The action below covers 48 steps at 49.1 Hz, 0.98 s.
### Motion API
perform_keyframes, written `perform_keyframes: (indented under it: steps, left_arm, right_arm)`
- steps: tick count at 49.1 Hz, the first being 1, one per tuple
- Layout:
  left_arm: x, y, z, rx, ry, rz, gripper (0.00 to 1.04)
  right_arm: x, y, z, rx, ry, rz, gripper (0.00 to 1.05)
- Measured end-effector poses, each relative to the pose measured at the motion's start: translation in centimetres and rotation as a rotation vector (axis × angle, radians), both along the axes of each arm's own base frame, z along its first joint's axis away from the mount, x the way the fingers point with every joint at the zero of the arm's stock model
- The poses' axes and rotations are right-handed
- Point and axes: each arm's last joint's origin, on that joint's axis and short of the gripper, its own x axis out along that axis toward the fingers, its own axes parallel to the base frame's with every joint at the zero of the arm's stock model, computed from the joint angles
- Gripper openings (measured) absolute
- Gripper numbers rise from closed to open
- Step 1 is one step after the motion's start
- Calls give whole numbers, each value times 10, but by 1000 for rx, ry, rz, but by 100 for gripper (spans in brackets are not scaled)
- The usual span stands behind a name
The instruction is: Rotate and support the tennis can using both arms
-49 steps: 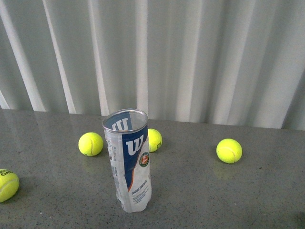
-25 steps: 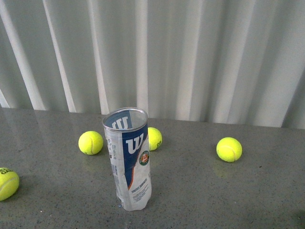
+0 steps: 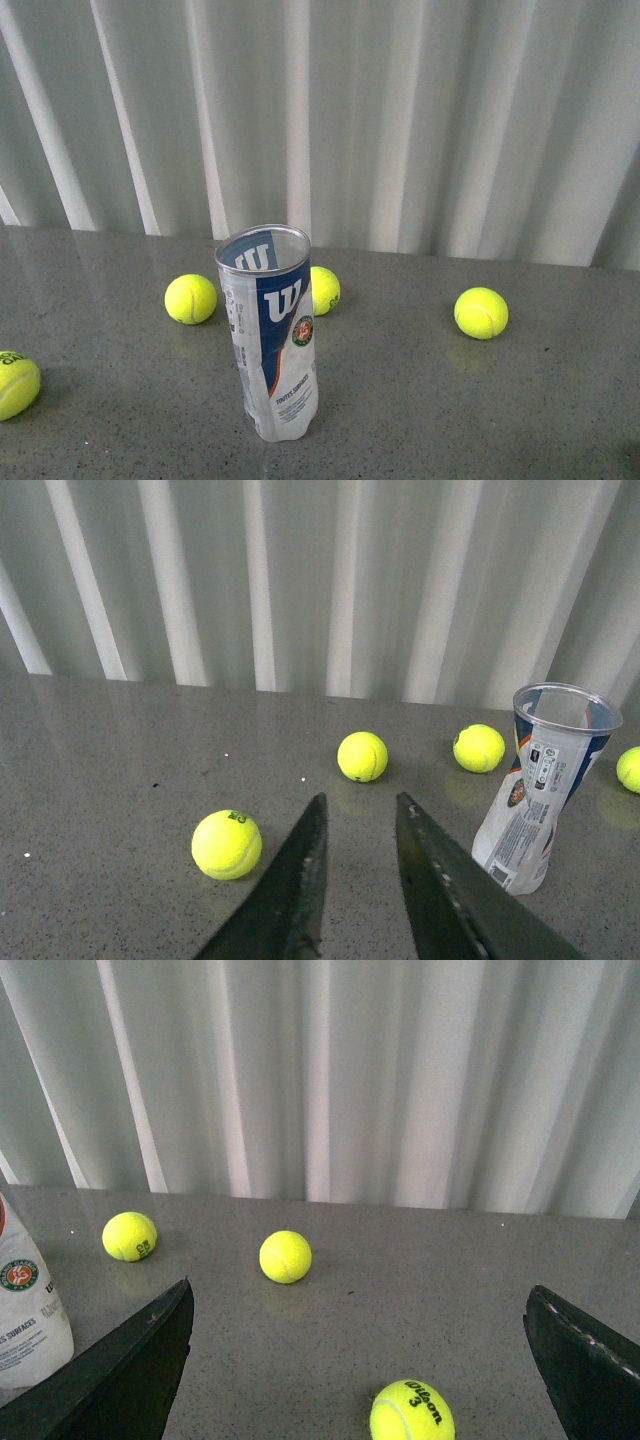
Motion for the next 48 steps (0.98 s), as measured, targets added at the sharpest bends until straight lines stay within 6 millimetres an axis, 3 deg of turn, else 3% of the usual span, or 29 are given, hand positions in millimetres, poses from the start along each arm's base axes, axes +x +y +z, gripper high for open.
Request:
perform_keyframes:
  steps: [19,48]
  left_arm:
    - [0,0,0,0,0,0,99]
    - [0,0,0,0,0,0,98]
  right_arm:
    - [0,0,0,0,0,0,98]
    - [0,0,0,0,0,0,98]
